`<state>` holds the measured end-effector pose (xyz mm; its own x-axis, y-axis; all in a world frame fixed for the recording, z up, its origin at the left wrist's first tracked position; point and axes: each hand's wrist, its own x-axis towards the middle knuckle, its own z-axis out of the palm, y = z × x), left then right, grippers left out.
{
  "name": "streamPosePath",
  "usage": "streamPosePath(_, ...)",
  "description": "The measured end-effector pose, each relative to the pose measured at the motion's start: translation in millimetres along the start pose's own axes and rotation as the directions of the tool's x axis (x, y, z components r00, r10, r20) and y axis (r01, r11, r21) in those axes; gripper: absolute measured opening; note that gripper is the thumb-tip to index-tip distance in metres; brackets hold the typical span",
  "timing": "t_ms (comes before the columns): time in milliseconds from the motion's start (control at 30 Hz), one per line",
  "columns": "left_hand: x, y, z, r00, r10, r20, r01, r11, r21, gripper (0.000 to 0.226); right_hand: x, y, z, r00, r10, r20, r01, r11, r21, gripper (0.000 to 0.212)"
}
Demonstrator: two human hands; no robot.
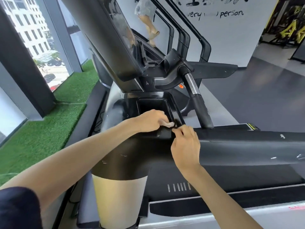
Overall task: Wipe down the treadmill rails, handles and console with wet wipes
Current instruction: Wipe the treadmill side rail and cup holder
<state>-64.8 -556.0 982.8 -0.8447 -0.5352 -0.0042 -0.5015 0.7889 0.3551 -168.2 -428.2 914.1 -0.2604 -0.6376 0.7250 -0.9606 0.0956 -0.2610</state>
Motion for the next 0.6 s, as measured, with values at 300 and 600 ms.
streamPosePath(300, -86, -116, -13, 0.823, -0.324, -0.466, 0.205, 0.935, -0.289, 0.023, 5, -67, 28, 0.916, -0.359, 0.178, 0.349, 0.933, 0.088, 0.044)
streamPosePath(600, -81, -122, -12, 0.828, -0.177, -0.533, 0.127, 0.983, -0.129, 0.029, -3, -90, 46, 0.895, -0.379, 0.235, 0.409, 0.908, -0.091, 0.047)
